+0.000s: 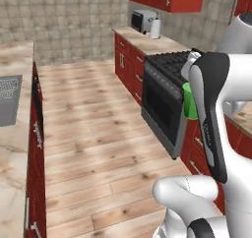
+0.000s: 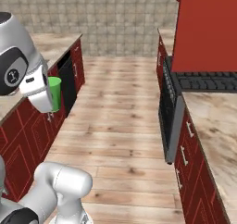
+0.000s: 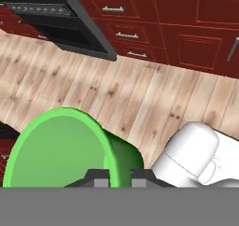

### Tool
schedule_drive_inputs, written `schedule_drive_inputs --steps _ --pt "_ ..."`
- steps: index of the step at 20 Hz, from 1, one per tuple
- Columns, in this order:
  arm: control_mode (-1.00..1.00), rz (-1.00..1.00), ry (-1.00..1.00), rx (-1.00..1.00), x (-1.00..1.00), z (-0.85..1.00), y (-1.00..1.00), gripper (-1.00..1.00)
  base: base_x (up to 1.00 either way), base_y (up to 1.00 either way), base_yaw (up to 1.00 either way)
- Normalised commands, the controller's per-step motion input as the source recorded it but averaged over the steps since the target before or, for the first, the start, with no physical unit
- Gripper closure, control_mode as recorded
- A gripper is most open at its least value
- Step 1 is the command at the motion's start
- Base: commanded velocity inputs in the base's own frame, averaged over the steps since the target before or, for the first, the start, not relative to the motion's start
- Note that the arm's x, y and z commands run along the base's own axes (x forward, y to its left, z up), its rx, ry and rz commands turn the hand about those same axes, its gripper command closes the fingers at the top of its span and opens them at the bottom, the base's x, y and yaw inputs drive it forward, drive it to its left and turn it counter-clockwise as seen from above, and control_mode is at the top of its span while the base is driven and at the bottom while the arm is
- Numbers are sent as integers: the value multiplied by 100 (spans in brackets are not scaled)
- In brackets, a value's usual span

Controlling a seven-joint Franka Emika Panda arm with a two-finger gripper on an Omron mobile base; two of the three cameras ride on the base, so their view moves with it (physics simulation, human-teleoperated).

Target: There is a tray on the dining counter. Grab the cup, mug, and pitcher and place them on the tray. The pitcher may be placed next to the tray if it cannot fit the tray.

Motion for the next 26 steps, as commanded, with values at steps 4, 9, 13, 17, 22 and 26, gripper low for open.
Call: schedule_drive_inputs --steps 4,9,13,17,22,26 --pt "100 0 0 0 0 0 0 100 2 -47 44" --pt "100 0 0 0 0 0 0 100 -25 10 32" --pt "100 0 0 0 0 0 0 100 -46 28 63" --pt "100 0 0 0 0 0 0 100 -32 15 69" --pt "100 0 0 0 0 0 0 100 -27 0 73" --pt "100 0 0 0 0 0 0 100 -23 0 76"
